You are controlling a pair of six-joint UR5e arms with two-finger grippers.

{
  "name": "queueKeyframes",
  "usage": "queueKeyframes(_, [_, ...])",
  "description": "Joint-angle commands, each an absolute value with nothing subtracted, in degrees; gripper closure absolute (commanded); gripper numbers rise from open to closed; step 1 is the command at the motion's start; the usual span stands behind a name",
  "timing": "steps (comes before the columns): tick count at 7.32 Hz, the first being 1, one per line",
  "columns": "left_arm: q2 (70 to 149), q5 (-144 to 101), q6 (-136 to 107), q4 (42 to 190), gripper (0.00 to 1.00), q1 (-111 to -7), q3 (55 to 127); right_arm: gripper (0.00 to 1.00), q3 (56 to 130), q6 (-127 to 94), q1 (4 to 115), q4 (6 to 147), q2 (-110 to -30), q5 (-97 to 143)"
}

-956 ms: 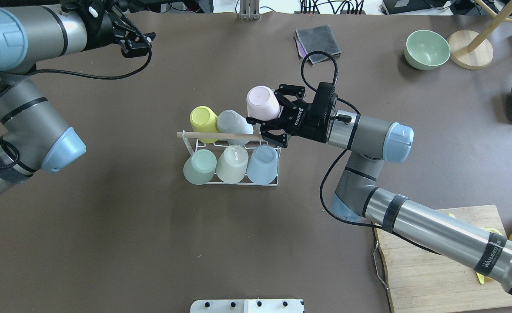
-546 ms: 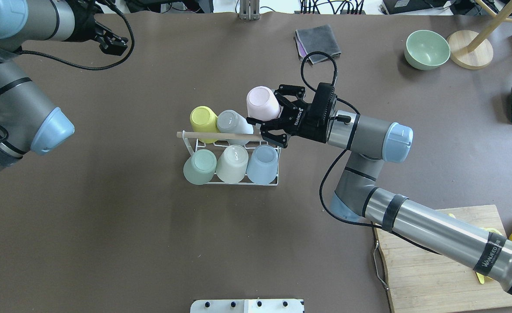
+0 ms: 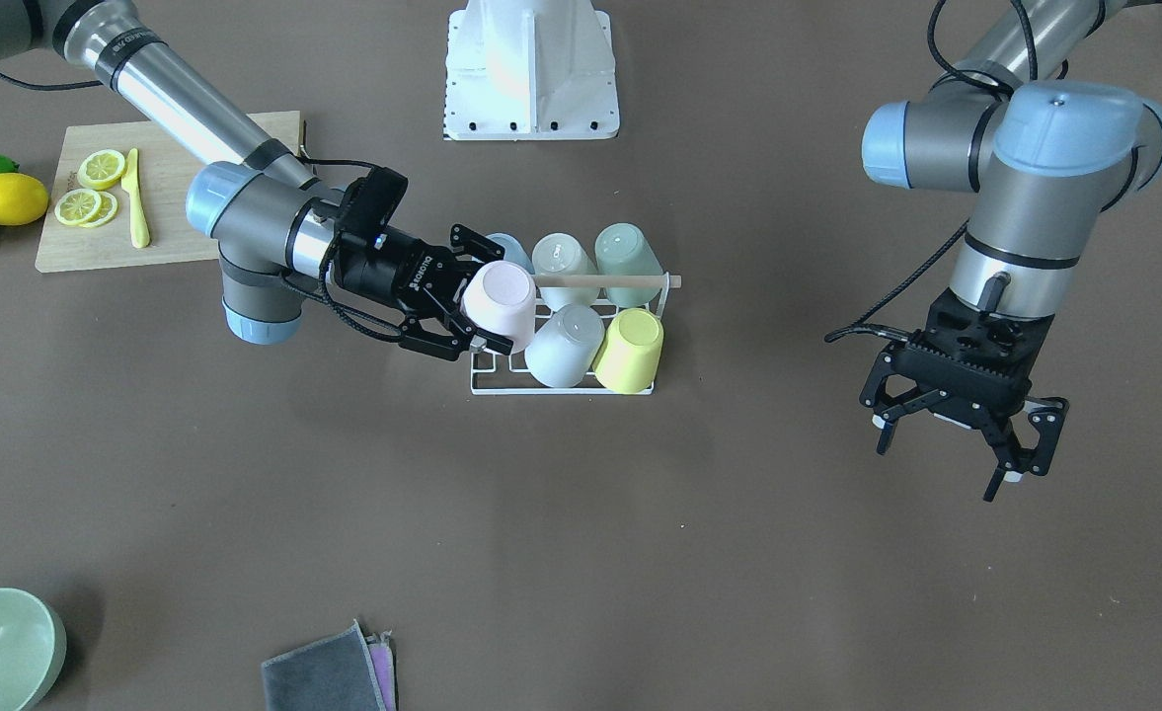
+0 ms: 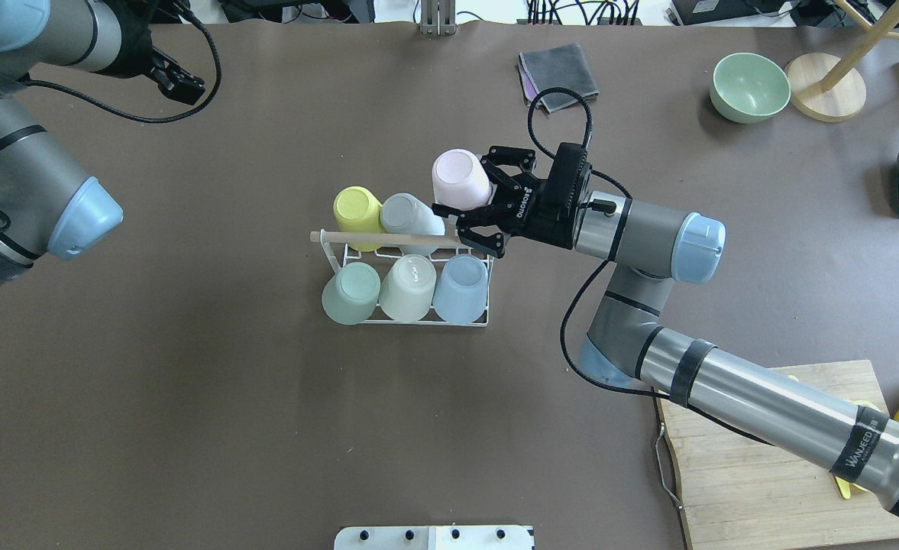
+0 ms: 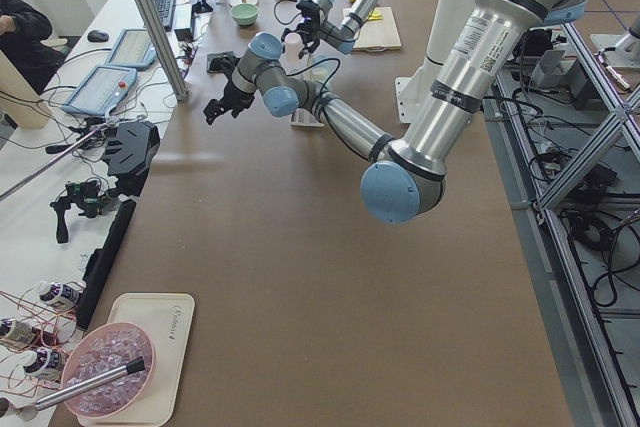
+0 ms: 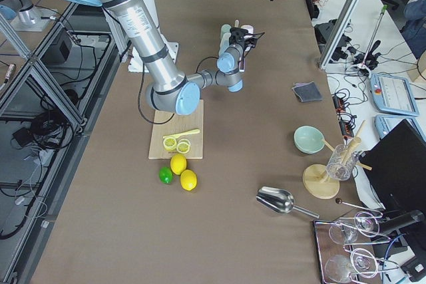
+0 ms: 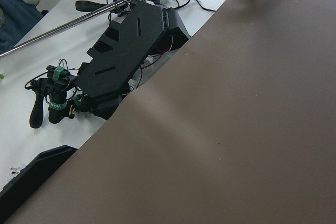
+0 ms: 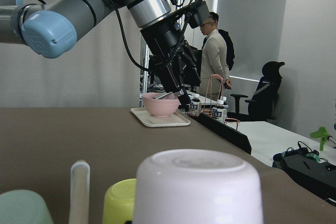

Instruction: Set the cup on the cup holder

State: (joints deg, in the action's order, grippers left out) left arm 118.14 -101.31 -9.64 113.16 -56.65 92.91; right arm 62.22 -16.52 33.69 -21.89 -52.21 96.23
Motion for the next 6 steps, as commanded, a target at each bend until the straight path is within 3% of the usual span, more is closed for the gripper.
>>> queueKeyframes(1, [118.21,-104.83,-9.58,109.97,0.02,-58.79,91.94,1.00,62.14,-16.44,35.67,-21.97,-52.12,100.16])
queueKeyframes(6, [115.07,-107.67,-6.77,95.90,0.02,-62.49,88.68,1.00,61.61,-16.52,39.11,-22.15,-51.07,110.64])
